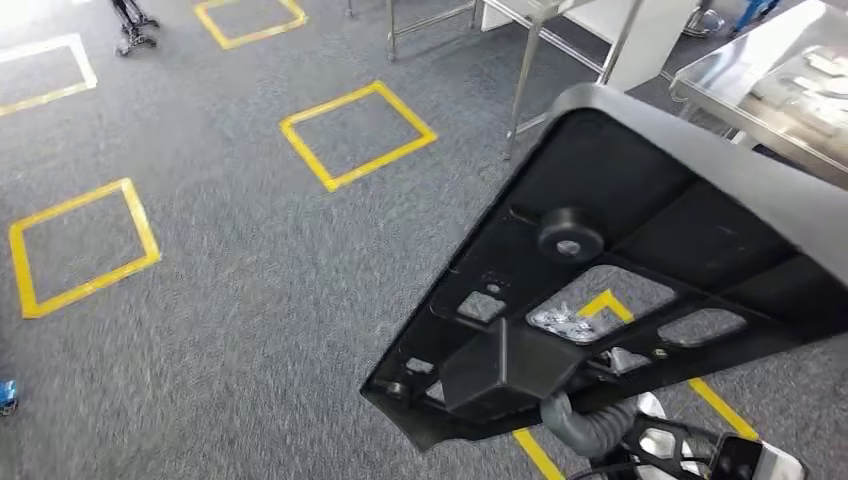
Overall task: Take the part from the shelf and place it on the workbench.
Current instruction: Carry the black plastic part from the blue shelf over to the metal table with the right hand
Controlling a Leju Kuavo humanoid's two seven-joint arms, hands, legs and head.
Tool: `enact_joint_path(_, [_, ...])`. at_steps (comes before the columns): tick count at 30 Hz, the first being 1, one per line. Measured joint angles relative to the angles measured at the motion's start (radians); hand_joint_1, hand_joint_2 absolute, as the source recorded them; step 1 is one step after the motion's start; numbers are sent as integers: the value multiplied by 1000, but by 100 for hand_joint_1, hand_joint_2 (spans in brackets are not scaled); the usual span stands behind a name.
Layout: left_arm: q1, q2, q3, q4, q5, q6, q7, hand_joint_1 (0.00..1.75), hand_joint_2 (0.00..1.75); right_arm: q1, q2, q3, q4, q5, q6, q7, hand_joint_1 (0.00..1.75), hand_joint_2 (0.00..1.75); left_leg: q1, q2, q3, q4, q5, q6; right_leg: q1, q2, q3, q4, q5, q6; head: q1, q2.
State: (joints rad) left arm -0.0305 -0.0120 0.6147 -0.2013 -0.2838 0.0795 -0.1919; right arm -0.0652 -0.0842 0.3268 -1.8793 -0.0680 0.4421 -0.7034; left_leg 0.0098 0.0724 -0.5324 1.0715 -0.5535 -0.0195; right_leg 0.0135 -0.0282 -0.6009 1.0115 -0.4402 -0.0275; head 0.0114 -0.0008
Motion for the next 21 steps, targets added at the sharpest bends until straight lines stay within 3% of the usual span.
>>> enact_joint_path(2, [1,0,0,0,-1,-2,0,0,0,6,-1,-4,-5,2,0,0,171,175,2,-53,-67,128,-57,-2,-4,24,6,-4,-1,-7,-2,0])
enact_joint_path(3, [2,0,0,0,-1,-2,0,0,0,11,-2,-6,-6,2,0,0,171,175,2,-62,-105,194,-78,-3,-4,37,7,-3,-2,-9,-3,0])
enact_joint_path(4, [3,0,0,0,-2,-2,0,0,0,17,-3,-7,-6,2,1,0,171,175,2,-65,-133,236,-83,-4,-4,51,8,-2,-3,-10,-4,0])
enact_joint_path(5, [4,0,1,0,-2,-3,0,0,0,22,-4,-8,-8,2,3,0,171,175,2,-66,-143,238,-66,-5,-4,66,9,0,-4,-9,-4,0])
enact_joint_path(7, [4,1,1,0,-2,-3,0,0,0,30,-8,-10,-13,1,7,0,171,175,3,-75,-113,141,13,-4,-6,94,11,7,-9,-3,-4,0])
enact_joint_path(9, [2,0,1,0,-2,-5,0,0,0,35,-13,-13,-19,1,9,0,171,175,8,-115,-69,25,68,1,-7,119,5,22,-17,7,-3,0])
enact_joint_path(11, [1,0,2,0,-2,-8,-1,0,0,41,-17,-15,-23,1,10,1,171,175,9,-143,-55,-17,72,10,-9,138,-6,34,-21,19,-2,0])
enact_joint_path(13, [-1,-1,2,0,-2,-11,-4,0,0,51,-22,-19,-31,4,9,0,171,175,9,-127,-51,-26,74,22,-12,150,-12,37,-20,29,-2,0])
enact_joint_path(15, [-2,-3,4,0,-2,-12,-8,0,0,56,-26,-22,-39,9,6,0,171,175,11,-104,-44,-34,77,34,-9,113,-30,73,-44,40,3,0])
enact_joint_path(17, [-1,-3,6,-1,-3,-12,-9,0,0,57,-28,-23,-42,13,4,0,171,175,10,-81,-41,-38,76,41,-11,56,-84,183,-102,51,9,0])
enact_joint_path(19, [1,-3,7,-1,-6,-12,-9,0,0,60,-29,-23,-43,16,2,0,171,175,8,-56,-40,-38,72,43,-17,37,-143,293,-140,58,10,0])
enact_joint_path(20, [1,-3,7,-1,-7,-12,-9,0,0,63,-29,-23,-43,17,1,0,171,175,7,-44,-39,-38,70,43,-19,33,-150,302,-132,60,10,0])
enact_joint_path(21, [0,-3,7,-1,-8,-12,-9,0,0,65,-30,-23,-44,19,1,0,171,175,7,-33,-36,-38,68,42,-20,29,-135,271,-106,59,10,0])
